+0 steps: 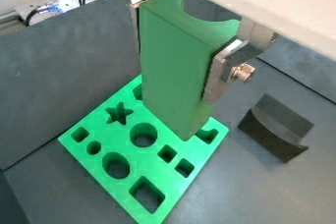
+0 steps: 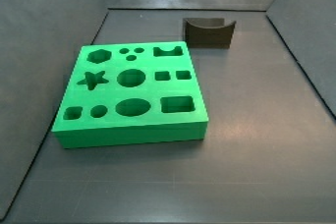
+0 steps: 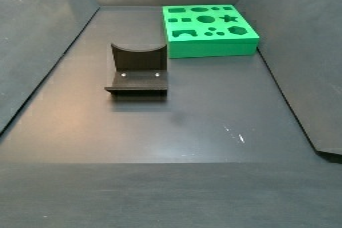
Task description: Insert the arch object.
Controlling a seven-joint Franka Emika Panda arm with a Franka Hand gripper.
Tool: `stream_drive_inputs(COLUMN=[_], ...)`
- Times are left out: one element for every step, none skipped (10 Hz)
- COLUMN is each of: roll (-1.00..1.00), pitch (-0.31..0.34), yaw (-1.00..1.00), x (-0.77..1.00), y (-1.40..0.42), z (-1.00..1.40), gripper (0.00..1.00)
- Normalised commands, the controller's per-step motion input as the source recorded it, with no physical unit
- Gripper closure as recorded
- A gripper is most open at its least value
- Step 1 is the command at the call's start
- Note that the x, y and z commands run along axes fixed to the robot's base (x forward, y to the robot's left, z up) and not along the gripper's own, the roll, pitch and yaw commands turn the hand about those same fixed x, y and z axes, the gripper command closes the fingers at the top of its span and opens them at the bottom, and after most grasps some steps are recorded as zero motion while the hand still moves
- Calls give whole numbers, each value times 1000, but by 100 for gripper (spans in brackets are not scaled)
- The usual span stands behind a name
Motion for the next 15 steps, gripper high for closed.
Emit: stream_drive_inputs(roll=[223, 227, 227, 194, 84, 26, 0, 0, 0, 9, 0, 0, 13, 0, -61], pitch=[-60, -64, -69, -57, -67, -51, -44, -7, 0, 0, 123, 243, 254, 199, 73], yaw=[311, 331, 337, 303, 294, 220, 17, -6, -34, -157, -223, -6, 0, 0, 0], x=[-69, -89, -103, -100, -183, -231, -277, -243, 0, 409, 706, 826, 754, 543, 163], y=[594, 609, 600, 551, 423, 357, 274, 197, 80, 9, 191, 226, 294, 269, 174], z=[-869, -860, -863, -937, -1000, -1000, -1000, -1000, -1000, -1000, -1000, -686, -600, -666, -526], gripper=[100, 100, 100, 100, 100, 100, 100, 100, 100, 100, 100, 100, 100, 100, 100])
